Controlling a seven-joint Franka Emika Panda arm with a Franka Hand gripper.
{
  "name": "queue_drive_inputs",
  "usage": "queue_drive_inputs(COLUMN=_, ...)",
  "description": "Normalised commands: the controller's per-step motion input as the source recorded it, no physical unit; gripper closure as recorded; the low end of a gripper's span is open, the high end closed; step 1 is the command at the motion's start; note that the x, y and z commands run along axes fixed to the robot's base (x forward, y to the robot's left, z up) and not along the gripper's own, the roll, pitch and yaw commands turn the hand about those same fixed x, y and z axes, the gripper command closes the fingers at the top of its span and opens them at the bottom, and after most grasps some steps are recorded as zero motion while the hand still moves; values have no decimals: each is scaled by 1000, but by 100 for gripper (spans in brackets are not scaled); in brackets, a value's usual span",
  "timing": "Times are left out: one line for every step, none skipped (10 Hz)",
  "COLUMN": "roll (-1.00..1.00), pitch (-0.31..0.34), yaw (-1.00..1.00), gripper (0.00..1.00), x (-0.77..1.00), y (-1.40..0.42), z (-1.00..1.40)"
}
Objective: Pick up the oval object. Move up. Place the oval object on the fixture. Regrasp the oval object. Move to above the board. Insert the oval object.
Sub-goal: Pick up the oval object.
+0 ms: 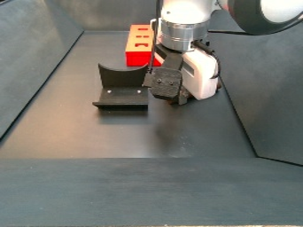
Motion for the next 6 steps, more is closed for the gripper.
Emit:
queue_drive_inputs(roll=0, pitch=0, yaw=0, gripper=100, x=0, y=0, z=0)
queue_drive_inputs(roll=0, pitch=0, yaw=0, gripper=100, x=0, y=0, z=0)
queue_drive_inputs(roll=0, pitch=0, yaw=0, gripper=100, x=0, y=0, z=0)
queue_drive_inputs(roll=0, pitch=0, yaw=0, gripper=100, x=0, y=0, z=0)
queue_drive_inputs(roll=0, pitch=0, yaw=0, gripper=100, x=0, y=0, z=0)
queue_drive_inputs(roll=0, pitch=0, yaw=0, gripper=100, x=0, y=0, z=0)
